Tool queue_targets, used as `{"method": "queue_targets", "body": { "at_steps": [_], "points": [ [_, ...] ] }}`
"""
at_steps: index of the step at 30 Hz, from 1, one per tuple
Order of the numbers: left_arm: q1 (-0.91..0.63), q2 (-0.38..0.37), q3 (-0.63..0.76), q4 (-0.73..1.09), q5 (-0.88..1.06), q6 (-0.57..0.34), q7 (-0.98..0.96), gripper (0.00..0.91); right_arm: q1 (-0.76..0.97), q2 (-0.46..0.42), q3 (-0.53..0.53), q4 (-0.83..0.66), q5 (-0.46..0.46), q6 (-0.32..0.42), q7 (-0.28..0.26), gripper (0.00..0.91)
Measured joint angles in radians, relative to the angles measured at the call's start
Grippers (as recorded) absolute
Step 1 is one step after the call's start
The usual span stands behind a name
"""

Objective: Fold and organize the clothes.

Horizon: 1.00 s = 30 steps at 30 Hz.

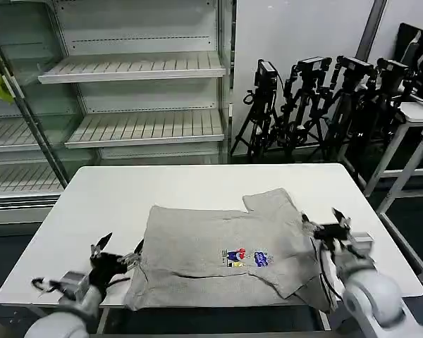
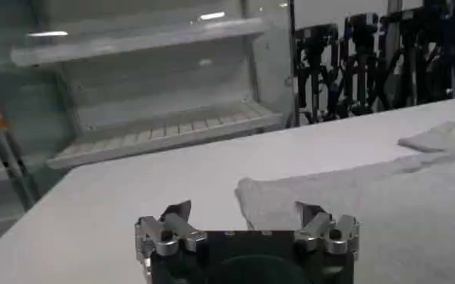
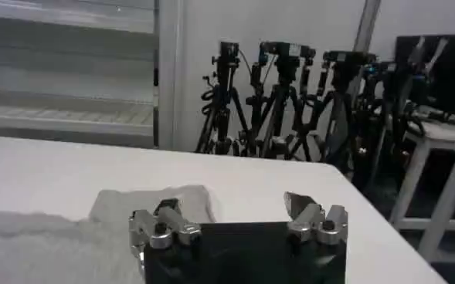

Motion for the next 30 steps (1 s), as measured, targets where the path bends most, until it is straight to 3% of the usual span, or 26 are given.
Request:
{"method": "queue_targets", "body": {
  "at_steps": [13,24,25,26,27,28,29,30],
  "points": [
    [-0.384,-0.008,0.237,0.318,-0.07,0.054,-0.06,0.907,0.359,0.133,-0.179,-0.411,-0.057,-0.003,-0.034,0.907],
    [-0.542,-0.034,0.349,0.479,-0.061,0.066,-0.059,0.907,0.447,0.2,-0.24,-0.616,-0.073,-0.016,-0.039,0.907],
    [-0.549,-0.035,0.355,0.487,-0.059,0.067,-0.058,0.725,0.447,0.201,-0.243,-0.621,-0.074,-0.016,-0.037,0.907],
    [-0.554,-0.036,0.359,0.494,-0.058,0.067,-0.056,0.04,0.446,0.202,-0.245,-0.625,-0.075,-0.016,-0.035,0.907],
    [-0.559,-0.037,0.363,0.499,-0.057,0.067,-0.054,0.04,0.445,0.202,-0.246,-0.627,-0.077,-0.017,-0.033,0.907],
    [-0.564,-0.038,0.368,0.506,-0.056,0.067,-0.053,0.04,0.442,0.202,-0.247,-0.629,-0.077,-0.017,-0.03,0.534],
    [-0.567,-0.038,0.372,0.511,-0.055,0.064,-0.05,0.04,0.439,0.203,-0.247,-0.631,-0.076,-0.017,-0.029,0.0],
    [-0.569,-0.038,0.376,0.515,-0.053,0.061,-0.047,0.04,0.436,0.202,-0.248,-0.631,-0.074,-0.017,-0.027,0.0]
  ]
}}
